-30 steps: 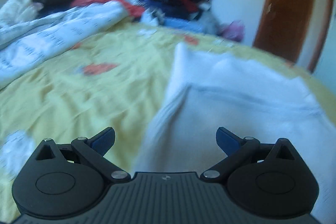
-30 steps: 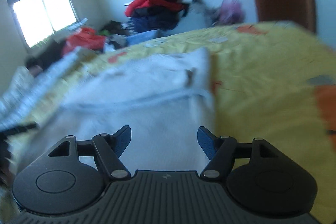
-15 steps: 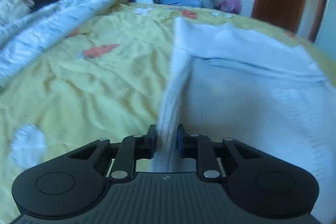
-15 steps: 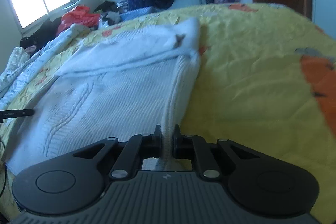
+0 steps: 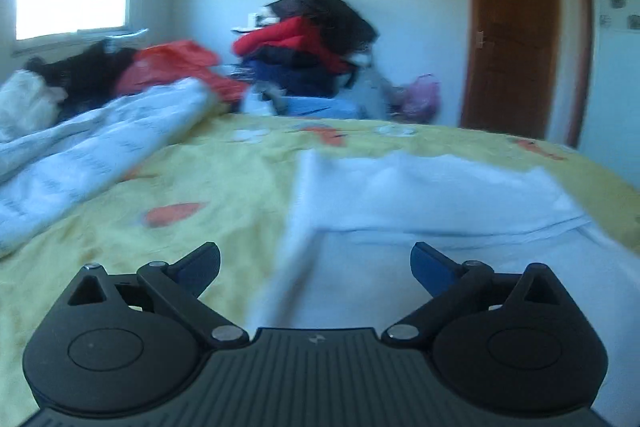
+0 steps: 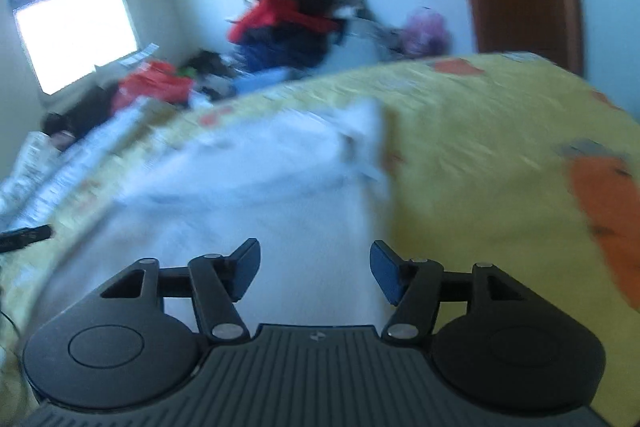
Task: Fold small clothes
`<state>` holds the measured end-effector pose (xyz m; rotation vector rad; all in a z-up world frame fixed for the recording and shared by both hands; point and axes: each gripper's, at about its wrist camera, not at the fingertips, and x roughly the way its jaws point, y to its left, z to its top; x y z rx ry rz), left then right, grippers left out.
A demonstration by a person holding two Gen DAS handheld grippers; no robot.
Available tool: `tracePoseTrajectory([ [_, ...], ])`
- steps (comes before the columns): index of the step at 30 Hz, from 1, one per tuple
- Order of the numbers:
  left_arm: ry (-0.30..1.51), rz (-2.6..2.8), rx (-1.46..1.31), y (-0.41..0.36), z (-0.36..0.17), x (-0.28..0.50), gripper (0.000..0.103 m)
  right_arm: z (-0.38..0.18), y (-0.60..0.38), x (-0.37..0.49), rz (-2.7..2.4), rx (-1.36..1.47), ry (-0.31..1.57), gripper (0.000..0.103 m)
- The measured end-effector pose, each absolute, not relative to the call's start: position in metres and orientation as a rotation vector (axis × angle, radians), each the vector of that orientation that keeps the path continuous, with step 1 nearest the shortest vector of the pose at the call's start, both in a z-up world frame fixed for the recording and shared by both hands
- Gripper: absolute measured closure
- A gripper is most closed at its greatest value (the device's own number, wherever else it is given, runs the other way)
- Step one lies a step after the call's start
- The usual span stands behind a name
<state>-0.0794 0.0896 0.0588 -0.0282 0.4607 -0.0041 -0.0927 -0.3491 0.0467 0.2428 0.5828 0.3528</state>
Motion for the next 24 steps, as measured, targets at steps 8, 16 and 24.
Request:
tracePoseTrajectory([
  [8, 0.748, -0.101, 0.114, 0.021, 0.001, -0.033, 0.001, -0.002, -0.258, -0.046, 0.377, 0.064, 0.714, 0.024],
  [16, 0.738, -0.119, 0.087, 0.039, 0.001, -0.072, 0.001, -0.001, -0.256, -0.122, 0.354, -0.112, 0.674, 0.012],
  [24, 0.708, -0.078, 0.065, 0.036, -0.005, -0.084, 0.000, -0.007, -0.269, -0.157, 0.353, -0.110, 0.657, 0.006],
])
